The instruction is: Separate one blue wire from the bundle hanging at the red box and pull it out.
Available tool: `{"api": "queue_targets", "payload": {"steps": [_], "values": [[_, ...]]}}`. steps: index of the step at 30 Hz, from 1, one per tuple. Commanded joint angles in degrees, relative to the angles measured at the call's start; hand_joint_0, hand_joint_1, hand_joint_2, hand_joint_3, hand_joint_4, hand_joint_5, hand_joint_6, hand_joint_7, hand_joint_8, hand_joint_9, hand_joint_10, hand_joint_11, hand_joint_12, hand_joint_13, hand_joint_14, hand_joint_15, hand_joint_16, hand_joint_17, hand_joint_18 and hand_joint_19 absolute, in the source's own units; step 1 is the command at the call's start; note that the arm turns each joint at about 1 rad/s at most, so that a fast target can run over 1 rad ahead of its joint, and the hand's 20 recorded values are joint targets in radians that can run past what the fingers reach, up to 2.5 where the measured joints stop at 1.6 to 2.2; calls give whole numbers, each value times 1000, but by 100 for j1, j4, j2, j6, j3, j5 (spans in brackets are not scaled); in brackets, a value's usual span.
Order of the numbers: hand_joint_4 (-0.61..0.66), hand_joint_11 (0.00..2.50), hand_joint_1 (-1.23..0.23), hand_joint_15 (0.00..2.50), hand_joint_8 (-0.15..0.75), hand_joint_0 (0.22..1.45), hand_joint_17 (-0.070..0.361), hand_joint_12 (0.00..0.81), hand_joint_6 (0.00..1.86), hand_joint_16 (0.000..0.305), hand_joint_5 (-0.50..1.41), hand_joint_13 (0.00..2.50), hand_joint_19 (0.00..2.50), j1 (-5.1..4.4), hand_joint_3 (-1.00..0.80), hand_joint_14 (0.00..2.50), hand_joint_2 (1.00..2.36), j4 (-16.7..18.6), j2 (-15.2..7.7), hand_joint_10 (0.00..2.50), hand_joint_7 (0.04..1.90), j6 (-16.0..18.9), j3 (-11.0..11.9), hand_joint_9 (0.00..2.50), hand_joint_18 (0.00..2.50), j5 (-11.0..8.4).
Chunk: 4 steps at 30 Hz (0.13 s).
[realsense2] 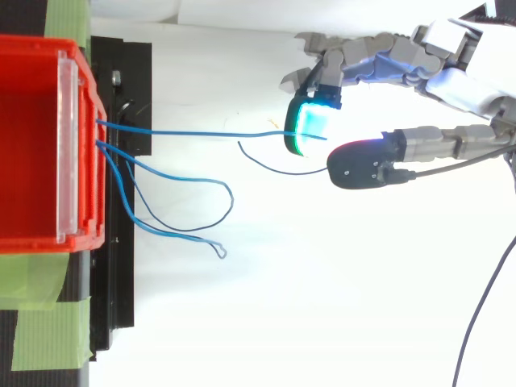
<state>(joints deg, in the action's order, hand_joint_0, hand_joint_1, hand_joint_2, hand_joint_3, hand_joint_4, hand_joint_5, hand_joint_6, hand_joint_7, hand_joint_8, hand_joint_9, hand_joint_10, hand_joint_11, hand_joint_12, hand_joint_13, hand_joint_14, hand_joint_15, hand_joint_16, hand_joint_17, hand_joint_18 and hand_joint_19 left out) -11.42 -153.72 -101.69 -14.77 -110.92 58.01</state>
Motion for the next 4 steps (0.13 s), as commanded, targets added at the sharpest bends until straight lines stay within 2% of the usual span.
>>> {"api": "queue_targets", "payload": {"steps": [1, 4], "values": [[-62, 237, -767, 124, 218, 599, 112, 324, 804, 50, -147, 0, 177, -1, -12, 4, 1028, 0, 0, 6, 1107, 1, 0, 328, 0, 0], [-59, 244, -767, 123, 219, 600, 112, 324, 805, 50, -147, 0, 178, -1, -16, 4, 1026, 0, 0, 6, 1105, 1, 0, 326, 0, 0]]}}
